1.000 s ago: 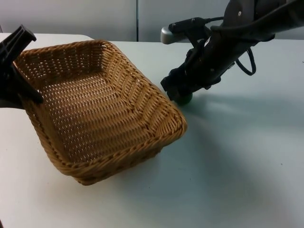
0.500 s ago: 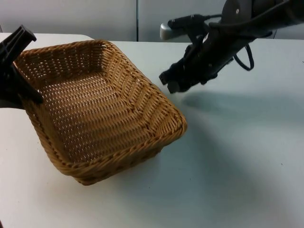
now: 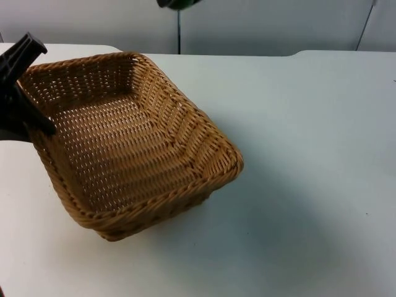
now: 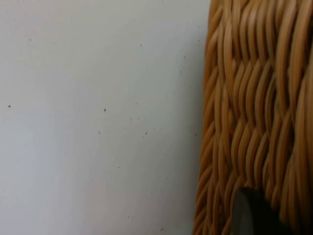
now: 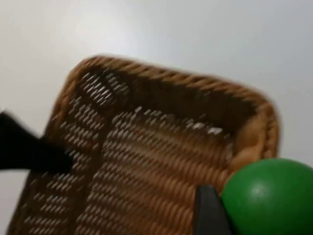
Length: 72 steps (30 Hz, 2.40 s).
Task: Pick up the basket with the left hand and place the ball into the basket with the right hand.
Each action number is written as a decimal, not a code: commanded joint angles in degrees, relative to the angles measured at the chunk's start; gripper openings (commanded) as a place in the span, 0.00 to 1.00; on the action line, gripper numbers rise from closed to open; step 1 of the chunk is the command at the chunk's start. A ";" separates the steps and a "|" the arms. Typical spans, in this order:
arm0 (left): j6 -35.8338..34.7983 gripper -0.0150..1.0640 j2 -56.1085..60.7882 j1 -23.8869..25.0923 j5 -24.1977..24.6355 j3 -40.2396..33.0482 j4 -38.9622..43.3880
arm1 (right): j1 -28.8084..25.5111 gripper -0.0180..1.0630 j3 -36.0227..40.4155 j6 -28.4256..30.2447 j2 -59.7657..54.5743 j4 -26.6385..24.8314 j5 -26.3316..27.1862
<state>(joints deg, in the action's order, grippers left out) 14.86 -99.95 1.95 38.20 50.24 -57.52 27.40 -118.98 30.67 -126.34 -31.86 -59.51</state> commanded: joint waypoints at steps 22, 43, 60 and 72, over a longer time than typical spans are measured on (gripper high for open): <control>-0.24 0.01 0.95 0.05 0.06 0.34 -1.27 | 9.67 0.01 -0.52 3.94 -8.55 -0.98 -2.74; -0.24 0.01 0.95 0.05 0.06 0.34 -1.16 | 9.67 0.63 -0.52 -1.28 -12.50 0.09 1.51; -0.24 0.01 0.95 0.05 0.06 0.34 -1.16 | 3.91 0.56 -0.63 -7.20 5.70 5.03 1.43; -0.24 0.01 0.95 0.05 -1.31 0.34 -1.40 | 2.41 0.02 -0.63 -7.78 12.43 5.10 -7.21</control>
<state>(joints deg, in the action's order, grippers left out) 14.86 -99.95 1.95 37.21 50.24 -57.16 29.88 -119.22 22.70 -114.34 -26.63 -64.66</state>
